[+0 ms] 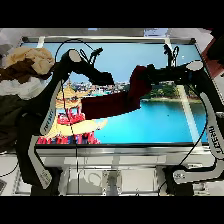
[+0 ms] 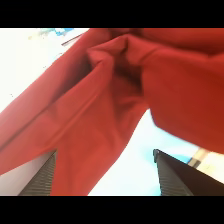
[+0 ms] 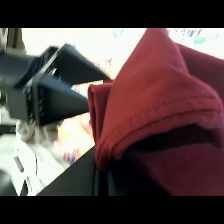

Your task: Fold the shirts.

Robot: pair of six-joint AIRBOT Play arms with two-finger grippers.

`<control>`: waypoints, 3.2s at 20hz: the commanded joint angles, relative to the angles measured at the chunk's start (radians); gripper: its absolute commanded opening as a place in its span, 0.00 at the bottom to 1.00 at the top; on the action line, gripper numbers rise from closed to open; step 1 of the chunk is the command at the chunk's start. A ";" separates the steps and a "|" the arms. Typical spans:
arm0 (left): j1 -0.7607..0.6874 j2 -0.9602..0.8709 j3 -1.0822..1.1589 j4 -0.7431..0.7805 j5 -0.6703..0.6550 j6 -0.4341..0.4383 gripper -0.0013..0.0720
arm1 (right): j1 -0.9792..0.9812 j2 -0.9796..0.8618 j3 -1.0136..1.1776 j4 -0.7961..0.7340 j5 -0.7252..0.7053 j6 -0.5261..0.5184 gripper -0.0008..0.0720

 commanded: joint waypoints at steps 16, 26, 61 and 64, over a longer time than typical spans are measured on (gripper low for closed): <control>0.276 0.003 -0.001 0.031 -0.101 -0.027 0.96 | 0.678 -0.272 0.001 -0.031 -0.609 0.175 0.57; 0.290 0.003 -0.001 0.030 -0.143 -0.027 0.96 | 0.249 -0.180 0.001 -0.310 -0.224 0.190 0.57; 0.305 0.101 0.000 -0.245 0.153 0.206 0.94 | -0.528 0.008 0.144 -0.365 0.023 0.301 0.04; 0.305 0.101 -0.001 -0.245 0.130 0.206 0.87 | -0.727 0.104 0.144 -0.558 0.144 0.381 0.04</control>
